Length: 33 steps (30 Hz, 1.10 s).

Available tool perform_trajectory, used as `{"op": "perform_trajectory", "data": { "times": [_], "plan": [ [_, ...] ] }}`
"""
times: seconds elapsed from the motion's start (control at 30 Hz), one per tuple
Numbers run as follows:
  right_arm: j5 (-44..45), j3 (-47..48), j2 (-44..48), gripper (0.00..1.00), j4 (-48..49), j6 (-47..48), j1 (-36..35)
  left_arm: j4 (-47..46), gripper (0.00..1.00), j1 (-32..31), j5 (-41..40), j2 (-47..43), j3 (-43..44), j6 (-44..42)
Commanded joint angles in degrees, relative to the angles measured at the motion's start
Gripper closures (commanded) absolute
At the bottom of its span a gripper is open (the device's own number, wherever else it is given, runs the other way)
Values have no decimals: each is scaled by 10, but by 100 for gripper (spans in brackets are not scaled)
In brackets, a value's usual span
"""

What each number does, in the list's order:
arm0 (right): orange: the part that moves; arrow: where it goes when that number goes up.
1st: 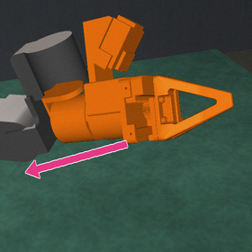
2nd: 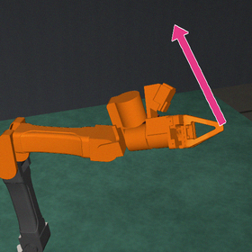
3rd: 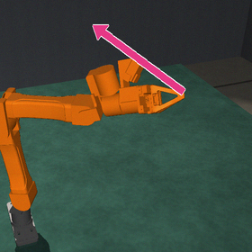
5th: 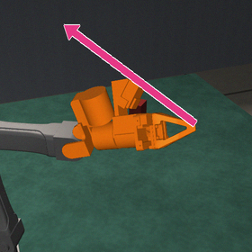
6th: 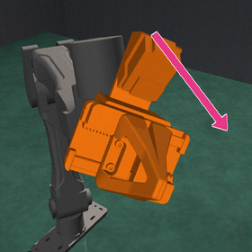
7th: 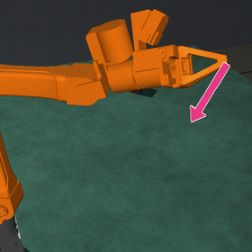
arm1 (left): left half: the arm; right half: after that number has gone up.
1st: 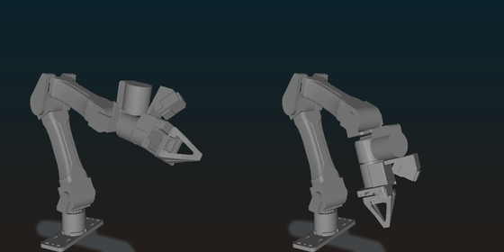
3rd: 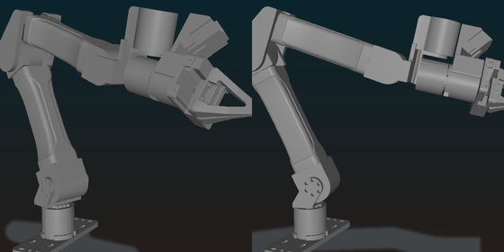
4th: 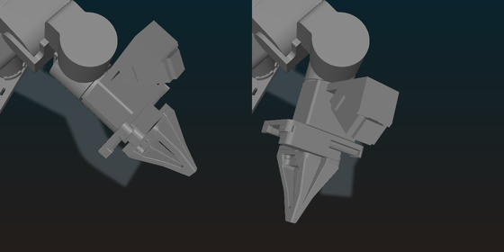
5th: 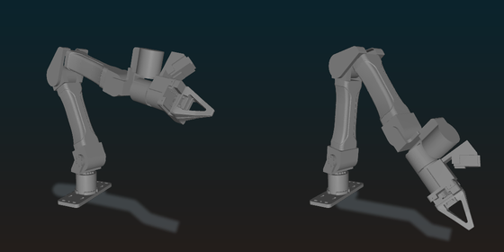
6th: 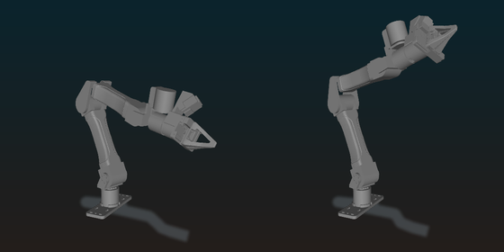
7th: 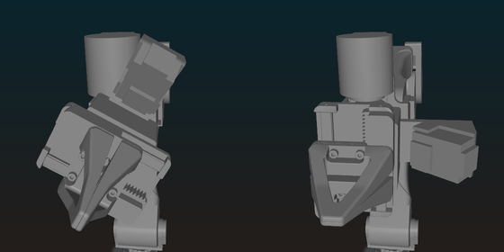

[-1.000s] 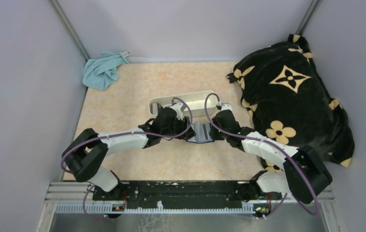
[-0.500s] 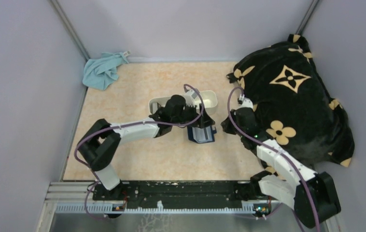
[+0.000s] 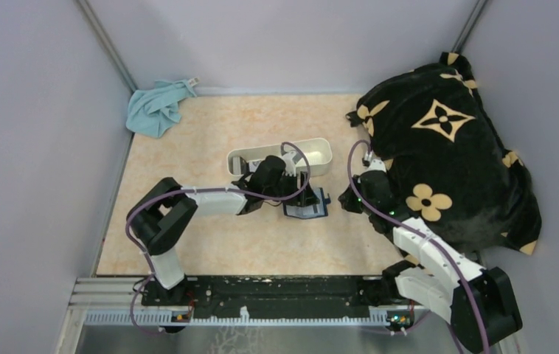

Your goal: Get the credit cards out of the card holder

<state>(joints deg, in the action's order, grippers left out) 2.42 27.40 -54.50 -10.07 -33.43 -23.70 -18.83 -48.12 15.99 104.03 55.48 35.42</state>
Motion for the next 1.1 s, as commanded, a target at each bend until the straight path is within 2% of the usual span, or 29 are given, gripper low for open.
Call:
{"op": "perform_trajectory", "data": {
  "times": [0.0, 0.53, 0.87, 1.07],
  "plan": [
    [-26, 9, -24, 100, 40, 7, 4, 13, 33, -2, -16, -54, -48, -10],
    [-107, 100, -146, 100, 93, 28, 2, -9, 33, -2, -31, -68, -112, 10],
    [-116, 99, -203, 100, 125, 21, -39, -27, 33, -2, -33, -49, -112, 16],
    [-114, 64, -218, 100, 147, 3, -50, -26, 32, -2, -31, -42, -103, 9]
  ]
}}
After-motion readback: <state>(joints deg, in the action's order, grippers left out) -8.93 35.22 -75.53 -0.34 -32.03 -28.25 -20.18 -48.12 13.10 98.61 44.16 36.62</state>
